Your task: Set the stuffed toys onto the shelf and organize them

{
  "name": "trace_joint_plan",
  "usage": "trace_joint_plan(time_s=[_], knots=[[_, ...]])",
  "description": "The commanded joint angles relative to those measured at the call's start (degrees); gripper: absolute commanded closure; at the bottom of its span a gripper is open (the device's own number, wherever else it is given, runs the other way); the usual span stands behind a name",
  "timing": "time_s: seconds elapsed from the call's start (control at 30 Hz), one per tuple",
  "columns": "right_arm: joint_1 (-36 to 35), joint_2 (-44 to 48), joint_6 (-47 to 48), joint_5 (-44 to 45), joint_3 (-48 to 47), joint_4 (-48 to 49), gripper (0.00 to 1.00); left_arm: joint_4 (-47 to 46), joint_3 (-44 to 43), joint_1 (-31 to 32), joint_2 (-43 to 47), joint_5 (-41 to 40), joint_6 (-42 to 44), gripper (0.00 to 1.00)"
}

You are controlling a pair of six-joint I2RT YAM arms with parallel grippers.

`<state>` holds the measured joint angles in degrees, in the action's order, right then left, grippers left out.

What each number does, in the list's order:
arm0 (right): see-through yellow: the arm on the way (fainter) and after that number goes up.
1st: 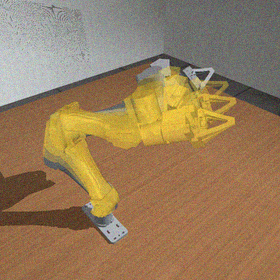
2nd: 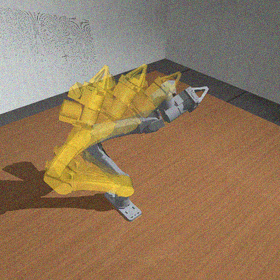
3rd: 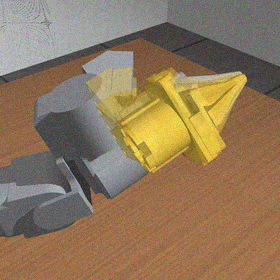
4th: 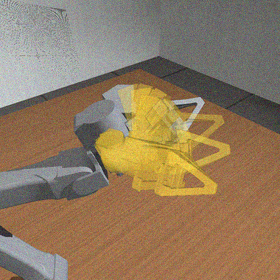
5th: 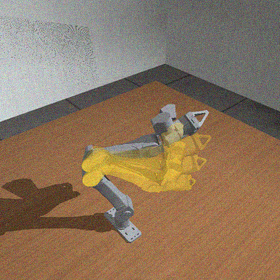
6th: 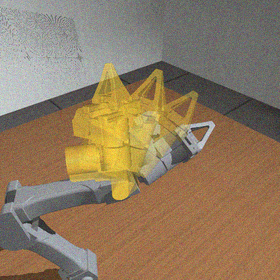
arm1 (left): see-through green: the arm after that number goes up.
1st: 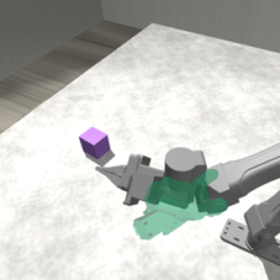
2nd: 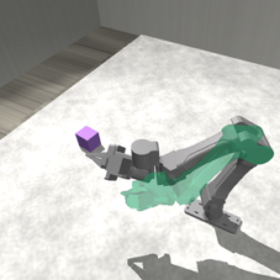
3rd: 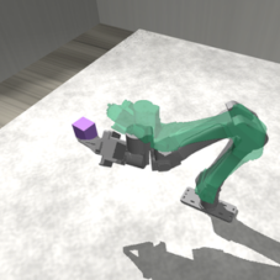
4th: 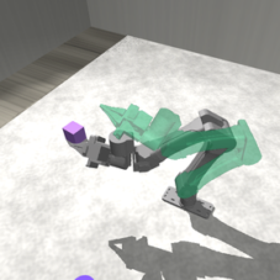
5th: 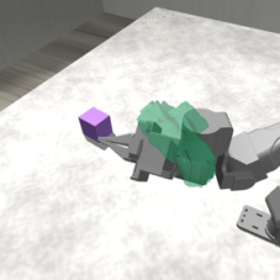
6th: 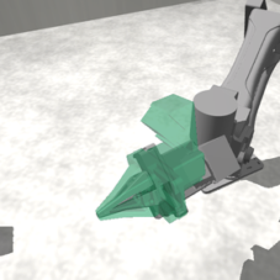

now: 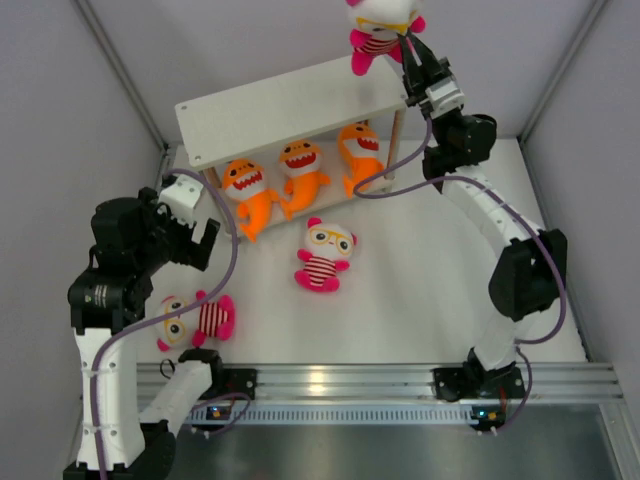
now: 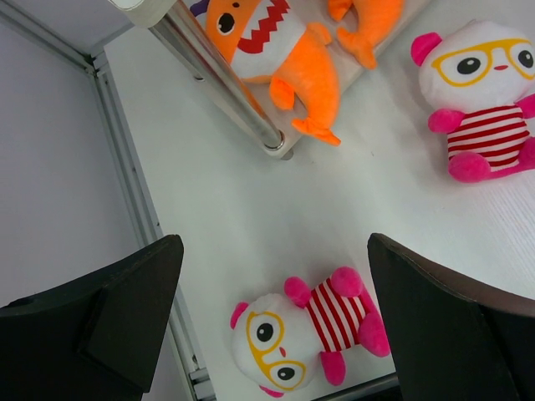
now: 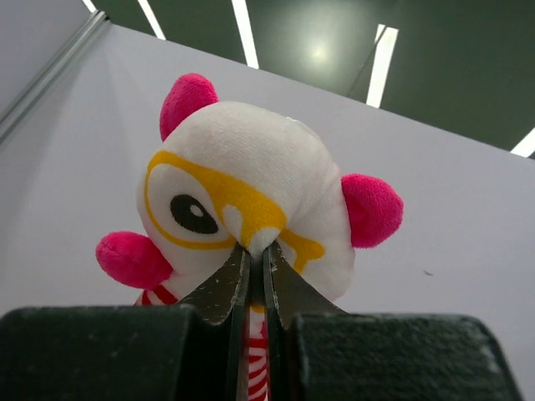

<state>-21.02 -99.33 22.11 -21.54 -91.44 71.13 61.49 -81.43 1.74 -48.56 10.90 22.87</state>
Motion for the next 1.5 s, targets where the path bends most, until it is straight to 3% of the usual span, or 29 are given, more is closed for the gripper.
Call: trace_joint_plan(time_s=[0.0,0.13,0.33,0.57,0.93,1.47], knots=[[-0.60,-6.83,-4.96,-7.55,-9.08,-0.64,1.00,-1.38,-2.16,0.11,-1.01,-0.61,-1.08,0.01],[-0.61,-11.85,-8.04,-9.13,-13.24,-1.08,1.00,-1.38,-2.07,0.11,-1.89,-1.40,-1.08,0.01],[-0.69,-14.83,-9.72,-12.73,-9.82,-0.12,1.00,-1.38,-2.07,0.11,-2.42,-1.14,-1.60,0.01],[-0.26,-18.35,-8.40,-9.93,-11.74,-1.26,1.00,-1.38,-2.16,0.11,-2.77,-0.96,-1.87,0.01],[1.50,-19.32,-8.92,-5.80,-10.25,-0.99,1.00,-1.38,-1.72,0.11,-3.12,-0.70,-1.78,0.01],[3.88,-18.44,-8.13,-9.84,-11.57,-4.51,1.00,-1.29,-1.54,0.11,-3.12,-0.53,-1.87,0.01]])
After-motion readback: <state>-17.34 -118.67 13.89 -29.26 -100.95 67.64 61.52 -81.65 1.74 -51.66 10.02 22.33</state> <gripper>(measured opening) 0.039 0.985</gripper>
